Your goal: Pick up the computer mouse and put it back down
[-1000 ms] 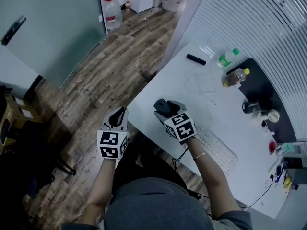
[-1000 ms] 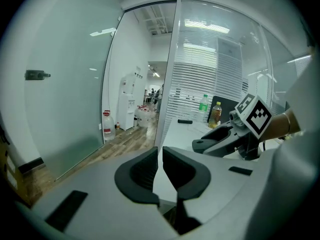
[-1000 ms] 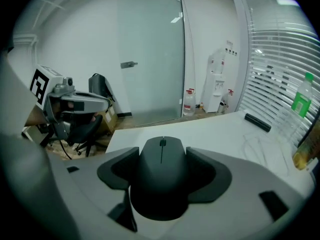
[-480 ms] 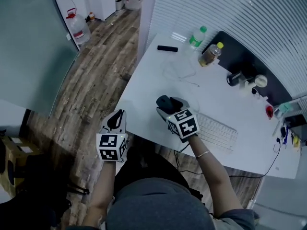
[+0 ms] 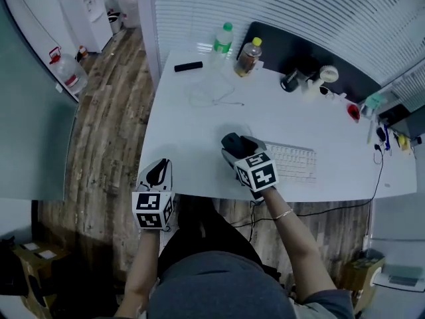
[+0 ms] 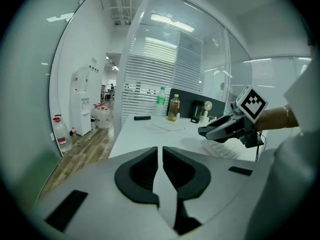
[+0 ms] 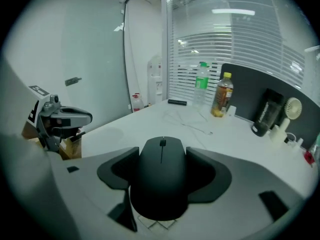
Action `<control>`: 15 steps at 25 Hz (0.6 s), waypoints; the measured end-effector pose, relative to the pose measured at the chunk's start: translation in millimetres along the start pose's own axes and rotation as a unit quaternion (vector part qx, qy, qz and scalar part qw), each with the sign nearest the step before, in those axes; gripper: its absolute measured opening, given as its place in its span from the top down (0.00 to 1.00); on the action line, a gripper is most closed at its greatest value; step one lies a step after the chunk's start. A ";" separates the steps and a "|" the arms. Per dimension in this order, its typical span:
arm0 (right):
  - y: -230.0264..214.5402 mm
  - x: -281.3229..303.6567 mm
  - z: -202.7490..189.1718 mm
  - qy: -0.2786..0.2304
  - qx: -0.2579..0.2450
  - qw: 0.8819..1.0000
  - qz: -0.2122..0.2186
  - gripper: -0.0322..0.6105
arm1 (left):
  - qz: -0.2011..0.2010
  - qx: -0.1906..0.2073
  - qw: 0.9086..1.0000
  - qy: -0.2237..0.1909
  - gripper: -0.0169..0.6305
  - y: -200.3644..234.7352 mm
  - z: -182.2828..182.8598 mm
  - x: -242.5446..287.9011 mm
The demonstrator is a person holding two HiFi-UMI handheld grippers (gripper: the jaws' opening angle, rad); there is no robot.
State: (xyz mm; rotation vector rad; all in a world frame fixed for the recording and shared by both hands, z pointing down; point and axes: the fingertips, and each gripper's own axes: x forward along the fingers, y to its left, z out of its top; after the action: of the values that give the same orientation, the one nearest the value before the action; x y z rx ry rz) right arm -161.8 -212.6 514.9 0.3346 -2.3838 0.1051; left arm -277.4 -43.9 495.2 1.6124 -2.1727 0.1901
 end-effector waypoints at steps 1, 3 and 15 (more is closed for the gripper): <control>-7.9 -7.5 -4.3 0.000 0.012 1.000 -0.013 0.49 | -0.011 0.005 1.000 0.003 0.91 -5.9 2.0 2.6; -24.1 -22.8 -15.4 0.001 0.038 0.999 -0.039 0.49 | -0.033 0.015 0.999 0.009 0.91 -17.9 4.4 8.0; -117.5 -118.8 -116.8 0.006 0.176 0.968 -0.178 0.49 | -0.140 0.071 0.987 0.030 0.91 -105.6 4.3 50.6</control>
State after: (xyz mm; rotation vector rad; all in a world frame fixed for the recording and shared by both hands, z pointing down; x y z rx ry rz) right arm 30.1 -281.1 519.5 0.9198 -2.2474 0.3635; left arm -191.3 -123.3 497.5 1.9432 -1.8977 0.3094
